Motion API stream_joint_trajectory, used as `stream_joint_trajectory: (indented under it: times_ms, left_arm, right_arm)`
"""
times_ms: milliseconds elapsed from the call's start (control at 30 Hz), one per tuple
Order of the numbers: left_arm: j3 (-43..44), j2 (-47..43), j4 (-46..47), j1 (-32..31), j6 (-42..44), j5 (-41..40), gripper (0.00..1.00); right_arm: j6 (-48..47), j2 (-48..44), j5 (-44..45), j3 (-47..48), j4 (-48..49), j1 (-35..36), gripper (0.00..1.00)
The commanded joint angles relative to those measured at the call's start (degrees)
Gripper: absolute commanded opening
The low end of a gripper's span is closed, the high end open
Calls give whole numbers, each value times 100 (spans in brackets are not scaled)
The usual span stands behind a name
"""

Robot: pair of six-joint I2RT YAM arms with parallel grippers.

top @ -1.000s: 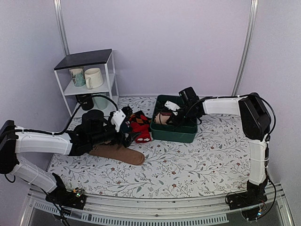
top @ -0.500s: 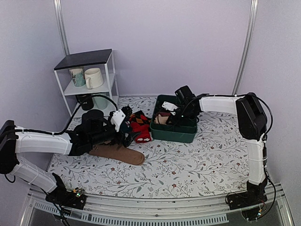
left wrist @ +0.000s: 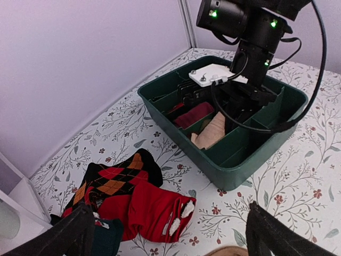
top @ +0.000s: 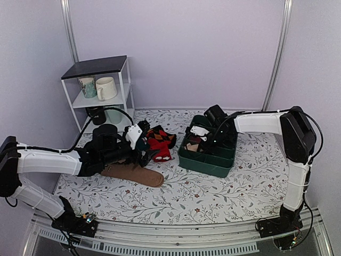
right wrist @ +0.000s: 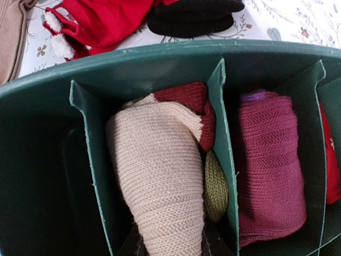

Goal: Roll the socks
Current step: Move the storage box to the center of the board, then place a pair of socks in the storage box.

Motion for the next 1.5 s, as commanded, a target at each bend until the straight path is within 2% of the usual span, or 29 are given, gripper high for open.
stream_joint_trajectory:
  times_ms: [0,100,233,367,567,767,933,1200,1467]
  left_arm:
    - [46,32,61,85,-13,104,99]
    - [59,37,44,81,-32,104,99]
    - [28,0,30,88,-3,70,99]
    - [24,43,23,88,32,59,99]
    - [1,68,67,83,14,86,100]
    - [-11,98,87,86,28,100,100]
    - [-2,89,78,85,19,101,100]
    - [-18,4,35,88,47,35,99]
    - [5,65,48,93,66,54,99]
  right_arm:
    - [431,363,-226,137,-1219,-46,0]
    - [995,503,-523,480,-958,-30,0]
    - [1821,564,-341,310,-517,-24,1]
    - [2196,725,-400,156,-516,-21,5]
    - [2320,753,159,-94,-779,25,13]
    - [2344,464,508,-534,-628,25,29]
    - [2077,353,638,-493,-698,24,41]
    - [1780,199,679,-142,-1020,-38,46]
    - [1756,-99,108,-135,-909,-117,51]
